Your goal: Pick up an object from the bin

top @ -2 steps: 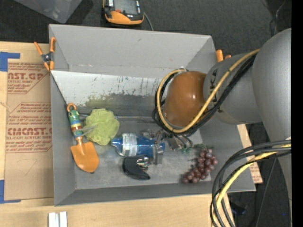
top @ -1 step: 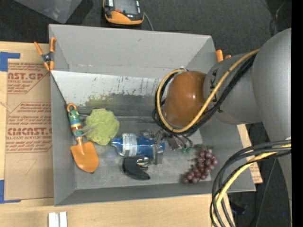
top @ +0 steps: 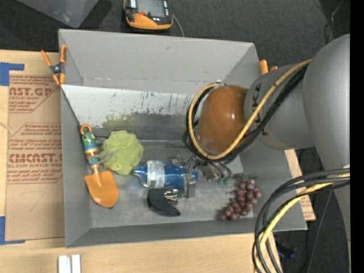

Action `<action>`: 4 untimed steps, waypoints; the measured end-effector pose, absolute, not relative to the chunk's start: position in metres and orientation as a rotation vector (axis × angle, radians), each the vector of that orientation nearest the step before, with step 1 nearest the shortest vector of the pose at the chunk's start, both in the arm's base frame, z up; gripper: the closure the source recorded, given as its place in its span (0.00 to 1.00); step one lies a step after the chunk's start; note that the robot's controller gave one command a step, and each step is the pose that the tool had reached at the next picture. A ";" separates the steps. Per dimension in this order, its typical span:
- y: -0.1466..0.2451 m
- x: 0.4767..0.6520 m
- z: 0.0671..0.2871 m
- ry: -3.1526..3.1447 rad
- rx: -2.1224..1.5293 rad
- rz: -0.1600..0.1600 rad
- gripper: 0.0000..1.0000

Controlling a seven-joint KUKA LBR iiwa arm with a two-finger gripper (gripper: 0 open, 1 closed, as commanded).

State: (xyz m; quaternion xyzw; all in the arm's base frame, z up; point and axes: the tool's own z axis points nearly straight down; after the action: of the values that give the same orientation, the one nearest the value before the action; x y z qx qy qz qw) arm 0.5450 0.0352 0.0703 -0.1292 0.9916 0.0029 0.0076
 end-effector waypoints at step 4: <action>0.052 0.558 0.169 3.021 -0.777 0.010 1.00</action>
Offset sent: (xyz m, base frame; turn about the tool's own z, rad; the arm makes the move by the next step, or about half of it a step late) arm 0.0000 0.0000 0.0000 0.0000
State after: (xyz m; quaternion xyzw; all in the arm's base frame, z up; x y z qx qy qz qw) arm 0.5577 0.0521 0.1694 -0.2492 0.9684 0.0033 0.0112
